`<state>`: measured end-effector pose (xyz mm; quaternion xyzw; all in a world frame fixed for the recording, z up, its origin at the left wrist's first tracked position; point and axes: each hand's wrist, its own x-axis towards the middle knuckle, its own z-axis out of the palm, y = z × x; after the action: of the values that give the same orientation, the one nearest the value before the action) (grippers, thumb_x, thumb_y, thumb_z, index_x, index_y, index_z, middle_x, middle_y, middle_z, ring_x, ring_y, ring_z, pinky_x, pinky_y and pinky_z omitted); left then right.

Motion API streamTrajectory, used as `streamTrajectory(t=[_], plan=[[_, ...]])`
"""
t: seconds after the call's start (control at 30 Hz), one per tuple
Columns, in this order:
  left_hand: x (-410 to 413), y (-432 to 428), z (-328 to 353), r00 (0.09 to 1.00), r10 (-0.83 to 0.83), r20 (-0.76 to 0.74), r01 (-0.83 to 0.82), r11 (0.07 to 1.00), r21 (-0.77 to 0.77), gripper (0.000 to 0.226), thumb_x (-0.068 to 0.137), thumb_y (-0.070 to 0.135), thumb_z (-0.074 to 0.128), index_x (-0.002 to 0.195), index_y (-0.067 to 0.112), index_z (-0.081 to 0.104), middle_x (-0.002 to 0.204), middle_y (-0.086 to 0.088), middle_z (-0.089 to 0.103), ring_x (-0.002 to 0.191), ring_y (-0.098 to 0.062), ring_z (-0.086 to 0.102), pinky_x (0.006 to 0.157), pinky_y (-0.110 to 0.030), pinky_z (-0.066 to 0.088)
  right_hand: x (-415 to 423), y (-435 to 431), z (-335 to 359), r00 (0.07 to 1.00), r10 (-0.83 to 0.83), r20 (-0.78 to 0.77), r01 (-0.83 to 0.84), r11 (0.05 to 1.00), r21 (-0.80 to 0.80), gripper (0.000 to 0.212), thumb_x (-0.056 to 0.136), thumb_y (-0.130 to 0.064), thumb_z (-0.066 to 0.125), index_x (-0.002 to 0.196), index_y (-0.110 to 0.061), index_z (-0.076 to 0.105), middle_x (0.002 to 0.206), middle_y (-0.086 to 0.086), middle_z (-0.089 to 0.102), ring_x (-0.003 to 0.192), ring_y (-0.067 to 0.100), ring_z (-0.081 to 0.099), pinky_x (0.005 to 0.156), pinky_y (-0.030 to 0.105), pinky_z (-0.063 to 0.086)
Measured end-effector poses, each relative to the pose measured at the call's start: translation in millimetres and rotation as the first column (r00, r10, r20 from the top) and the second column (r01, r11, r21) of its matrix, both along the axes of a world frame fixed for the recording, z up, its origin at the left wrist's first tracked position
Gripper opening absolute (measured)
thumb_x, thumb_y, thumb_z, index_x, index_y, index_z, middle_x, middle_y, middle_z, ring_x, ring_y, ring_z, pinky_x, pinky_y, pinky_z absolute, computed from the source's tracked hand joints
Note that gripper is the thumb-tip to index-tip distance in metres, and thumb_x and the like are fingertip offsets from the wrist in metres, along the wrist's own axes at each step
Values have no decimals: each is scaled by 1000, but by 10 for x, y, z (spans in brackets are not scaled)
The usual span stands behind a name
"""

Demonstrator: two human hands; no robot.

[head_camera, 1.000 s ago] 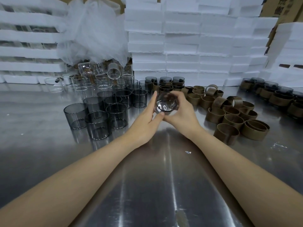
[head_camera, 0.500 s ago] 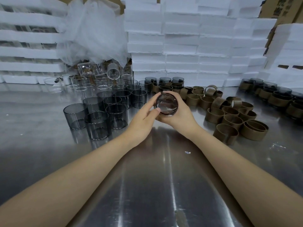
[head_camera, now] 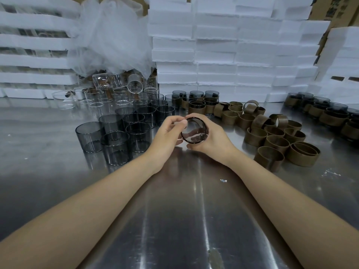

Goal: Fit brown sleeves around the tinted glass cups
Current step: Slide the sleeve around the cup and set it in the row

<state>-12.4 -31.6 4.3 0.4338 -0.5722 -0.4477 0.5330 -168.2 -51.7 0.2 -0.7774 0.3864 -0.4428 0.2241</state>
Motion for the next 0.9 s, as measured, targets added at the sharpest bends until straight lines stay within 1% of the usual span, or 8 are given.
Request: streamTrajectory(t=[0.2, 0.3, 0.37, 0.47, 0.6, 0.73, 0.8, 0.9], plan=[[-8, 4, -8, 999, 37, -37, -36, 999, 38, 13, 93, 31, 64, 98, 20, 58, 119, -19, 63, 113, -38, 60, 104, -50, 45, -20, 31, 30, 993, 13, -121, -24, 995, -94, 65, 65, 1, 81, 123, -16, 57, 111, -16, 61, 95, -9, 59, 84, 8, 43], [0, -3, -16, 997, 40, -65, -38, 998, 41, 20, 89, 31, 69, 100, 19, 57, 109, -13, 65, 103, -26, 67, 93, -38, 53, 6, 43, 49, 986, 3, -165, -30, 987, -161, 58, 69, -2, 78, 122, -13, 59, 112, -14, 61, 96, -8, 57, 84, 7, 41], [6, -8, -29, 996, 46, -77, -43, 998, 40, 26, 86, 31, 73, 100, 18, 55, 111, -11, 66, 95, -18, 69, 87, -31, 53, 32, 57, 63, 981, -5, -196, -36, 977, -209, 56, 69, -5, 72, 123, -10, 59, 114, -13, 59, 103, -7, 53, 89, 4, 37], [8, -27, -57, 995, 97, -4, -97, 995, 35, 37, 81, 34, 78, 102, 21, 52, 118, -8, 63, 106, -18, 65, 97, -35, 50, 75, 74, 79, 974, -21, -227, -36, 968, -247, 58, 69, -7, 63, 126, -9, 59, 119, -9, 60, 110, -11, 46, 92, 0, 32], [4, -54, -70, 994, 106, 35, -107, 994, 21, 47, 76, 34, 82, 109, 20, 50, 121, -2, 59, 114, -13, 57, 98, -29, 47, 99, 71, 91, 960, -35, -278, -36, 968, -247, 60, 73, -2, 68, 131, -12, 57, 125, -5, 62, 111, -13, 43, 91, -3, 29], [5, -61, -71, 996, 87, 22, -88, 996, 34, 62, 67, 40, 85, 114, 20, 49, 123, -2, 60, 114, -13, 58, 98, -27, 46, 97, 57, 84, 954, -96, -286, 25, 970, -241, 75, 67, 2, 72, 138, -14, 53, 135, 1, 59, 120, -9, 39, 93, -7, 22], [7, -59, -69, 995, 90, 37, -91, 995, 27, 61, 73, 35, 84, 119, 21, 48, 123, -2, 60, 114, -11, 58, 91, -19, 47, 98, 53, 82, 948, -111, -297, 43, 973, -226, 79, 65, 1, 74, 139, -15, 52, 137, 2, 58, 124, 1, 45, 94, -8, 21], [-4, -37, -62, 994, 86, 72, -86, 996, -8, 63, 75, 28, 83, 125, 20, 45, 121, 2, 58, 109, -5, 58, 75, -5, 45, 93, 37, 86, 949, -116, -295, 54, 976, -210, 77, 65, -4, 80, 138, -15, 53, 136, 1, 59, 117, -6, 44, 90, -8, 21]])
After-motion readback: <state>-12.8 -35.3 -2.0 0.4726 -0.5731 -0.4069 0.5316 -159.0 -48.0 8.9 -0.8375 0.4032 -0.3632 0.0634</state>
